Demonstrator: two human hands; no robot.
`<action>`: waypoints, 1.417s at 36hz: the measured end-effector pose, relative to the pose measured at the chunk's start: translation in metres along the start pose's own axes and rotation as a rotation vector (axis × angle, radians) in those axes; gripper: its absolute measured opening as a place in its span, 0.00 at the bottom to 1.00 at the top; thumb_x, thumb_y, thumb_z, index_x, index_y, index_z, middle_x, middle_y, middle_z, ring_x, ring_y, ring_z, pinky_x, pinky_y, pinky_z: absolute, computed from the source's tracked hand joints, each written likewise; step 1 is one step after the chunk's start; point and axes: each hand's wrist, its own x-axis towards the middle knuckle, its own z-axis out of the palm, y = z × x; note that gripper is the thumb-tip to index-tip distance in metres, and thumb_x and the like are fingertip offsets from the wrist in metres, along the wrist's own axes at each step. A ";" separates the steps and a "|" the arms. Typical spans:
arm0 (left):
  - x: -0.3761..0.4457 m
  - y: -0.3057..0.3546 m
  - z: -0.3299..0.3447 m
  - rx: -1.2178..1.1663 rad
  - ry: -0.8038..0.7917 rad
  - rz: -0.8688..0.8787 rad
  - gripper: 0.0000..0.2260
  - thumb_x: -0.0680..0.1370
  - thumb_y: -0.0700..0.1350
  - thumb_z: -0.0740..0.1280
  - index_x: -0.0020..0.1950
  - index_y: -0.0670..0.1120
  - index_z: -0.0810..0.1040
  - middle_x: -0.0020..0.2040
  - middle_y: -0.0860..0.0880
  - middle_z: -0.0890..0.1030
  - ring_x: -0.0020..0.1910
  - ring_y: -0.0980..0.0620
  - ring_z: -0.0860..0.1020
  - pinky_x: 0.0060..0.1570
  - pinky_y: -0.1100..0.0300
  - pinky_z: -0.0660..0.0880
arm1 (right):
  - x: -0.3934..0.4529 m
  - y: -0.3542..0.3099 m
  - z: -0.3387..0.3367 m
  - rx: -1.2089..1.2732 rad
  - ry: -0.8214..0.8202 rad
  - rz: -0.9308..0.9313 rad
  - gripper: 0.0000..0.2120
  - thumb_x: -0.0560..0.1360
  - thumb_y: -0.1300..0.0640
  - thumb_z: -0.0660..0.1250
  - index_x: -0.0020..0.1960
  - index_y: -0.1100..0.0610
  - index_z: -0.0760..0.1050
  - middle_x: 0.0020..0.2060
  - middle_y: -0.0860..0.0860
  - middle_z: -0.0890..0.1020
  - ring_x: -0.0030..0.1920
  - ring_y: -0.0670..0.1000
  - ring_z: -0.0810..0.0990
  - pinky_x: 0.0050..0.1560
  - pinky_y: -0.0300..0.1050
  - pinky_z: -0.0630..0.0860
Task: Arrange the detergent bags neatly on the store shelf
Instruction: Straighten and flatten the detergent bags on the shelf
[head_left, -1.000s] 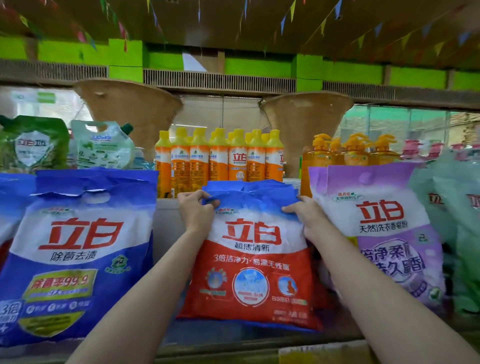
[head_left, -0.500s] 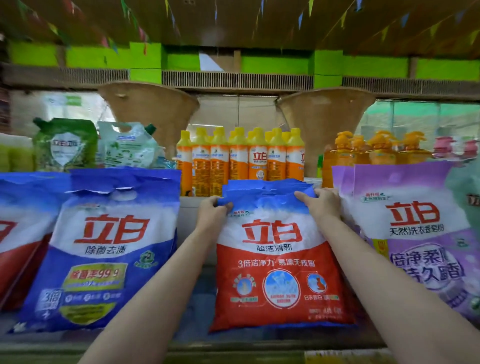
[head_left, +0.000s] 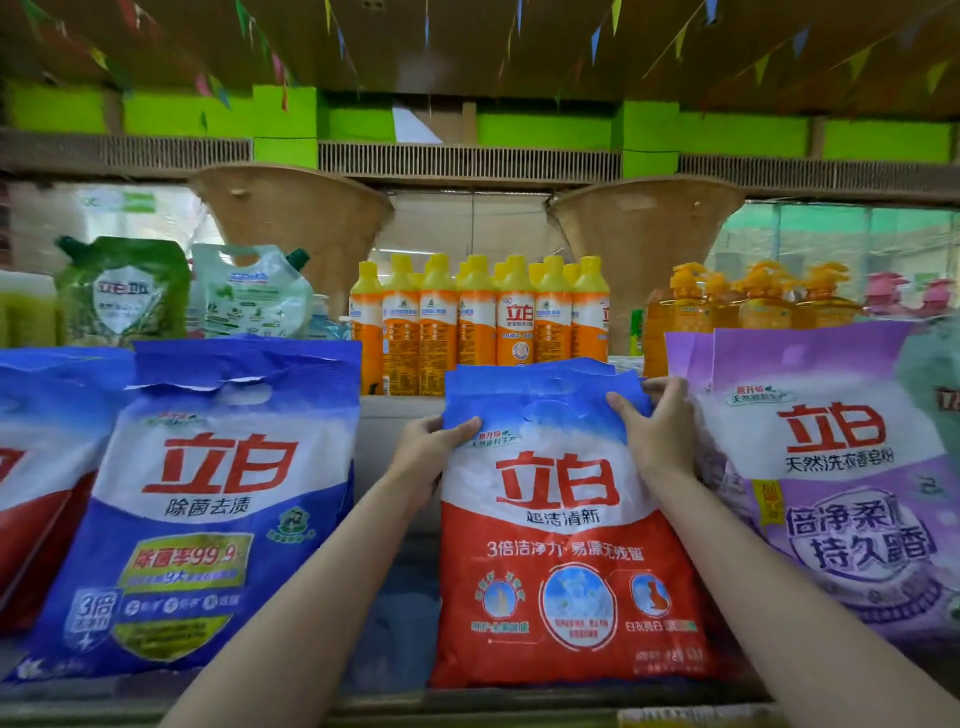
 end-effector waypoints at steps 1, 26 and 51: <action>-0.001 0.000 0.000 -0.012 -0.020 0.002 0.12 0.74 0.38 0.69 0.56 0.37 0.75 0.44 0.42 0.83 0.33 0.49 0.84 0.33 0.56 0.81 | -0.001 0.000 0.000 0.010 -0.003 0.027 0.18 0.73 0.54 0.70 0.55 0.62 0.68 0.48 0.52 0.71 0.49 0.50 0.70 0.47 0.43 0.68; 0.012 -0.006 0.009 0.472 0.195 0.351 0.14 0.77 0.43 0.67 0.61 0.40 0.74 0.53 0.42 0.80 0.49 0.46 0.81 0.43 0.52 0.80 | 0.024 -0.001 0.002 0.322 -0.147 0.283 0.20 0.74 0.59 0.70 0.60 0.62 0.66 0.51 0.54 0.72 0.43 0.48 0.75 0.25 0.27 0.72; -0.023 0.091 0.005 0.676 0.409 0.478 0.12 0.74 0.44 0.68 0.53 0.38 0.79 0.51 0.40 0.81 0.51 0.40 0.79 0.52 0.46 0.77 | 0.013 -0.072 -0.008 0.456 -0.145 0.174 0.08 0.76 0.55 0.64 0.40 0.54 0.69 0.44 0.59 0.78 0.48 0.63 0.79 0.54 0.62 0.75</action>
